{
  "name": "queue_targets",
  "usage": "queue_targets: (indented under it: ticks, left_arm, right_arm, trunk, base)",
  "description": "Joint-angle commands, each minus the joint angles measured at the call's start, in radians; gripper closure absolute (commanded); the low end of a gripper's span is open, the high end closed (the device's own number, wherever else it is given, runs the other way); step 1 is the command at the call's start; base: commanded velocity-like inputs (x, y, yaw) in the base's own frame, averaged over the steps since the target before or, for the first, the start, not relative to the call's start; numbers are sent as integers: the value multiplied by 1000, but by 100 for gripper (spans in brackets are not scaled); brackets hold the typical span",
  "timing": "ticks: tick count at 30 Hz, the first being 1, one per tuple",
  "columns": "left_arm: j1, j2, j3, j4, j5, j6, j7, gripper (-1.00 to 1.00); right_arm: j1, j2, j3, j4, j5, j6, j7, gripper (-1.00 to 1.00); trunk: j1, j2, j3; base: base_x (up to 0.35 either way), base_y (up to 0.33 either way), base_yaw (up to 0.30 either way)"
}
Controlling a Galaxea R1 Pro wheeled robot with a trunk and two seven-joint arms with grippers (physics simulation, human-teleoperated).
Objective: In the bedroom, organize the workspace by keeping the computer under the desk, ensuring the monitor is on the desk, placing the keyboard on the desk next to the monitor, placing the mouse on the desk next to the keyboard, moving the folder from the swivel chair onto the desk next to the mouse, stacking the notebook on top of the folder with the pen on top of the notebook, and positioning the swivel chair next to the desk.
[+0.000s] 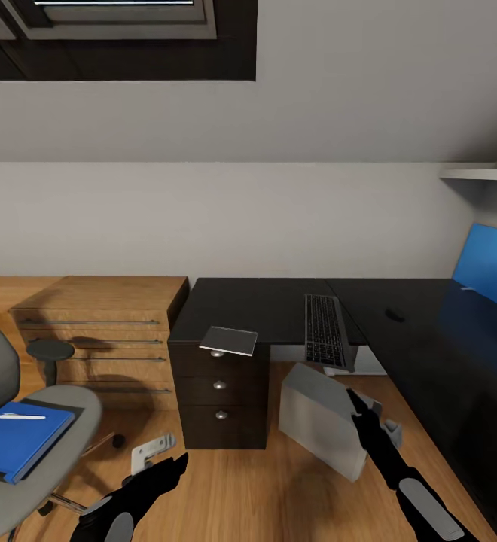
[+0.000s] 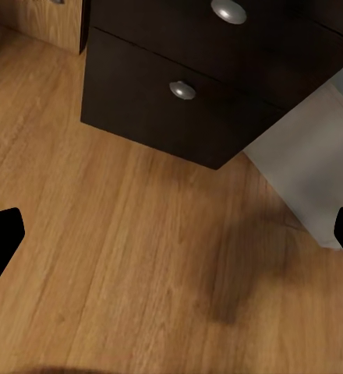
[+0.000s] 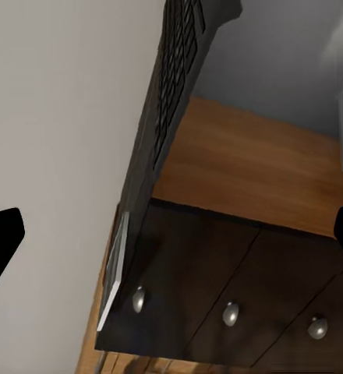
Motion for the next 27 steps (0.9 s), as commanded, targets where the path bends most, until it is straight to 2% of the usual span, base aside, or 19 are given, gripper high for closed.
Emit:
queue_targets:
  ticks: [1,7,10,16,27]
  left_arm:
    - [-1,1,0,-1,11,2,9,-100]
    - [-1,2,0,-1,11,2,9,-100]
    - [-1,2,1,-1,11,2,9,-100]
    - [0,2,1,-1,11,2,9,-100]
    - [-1,2,1,-1,12,2,9,-100]
  right_arm:
    - [-1,0,4,1,-14,3,-17,-100]
    - [-2,3,4,-1,-18,4,-110,-100]
    - [-2,4,4,-4,-20,3,-130,-100]
    - [-2,16,3,-7,-21,2,-143,-100]
    - [-3,19,2,-7,-22,3,-144,-100]
  trunk:
    - [0,0,-1]
    - [0,0,-1]
    - [0,0,-1]
    - [0,0,-1]
    - [0,0,-1]
  base:
    - [131,0,0]
    - [209,0,0]
    - [92,0,0]
    - [114,0,0]
    - [101,0,0]
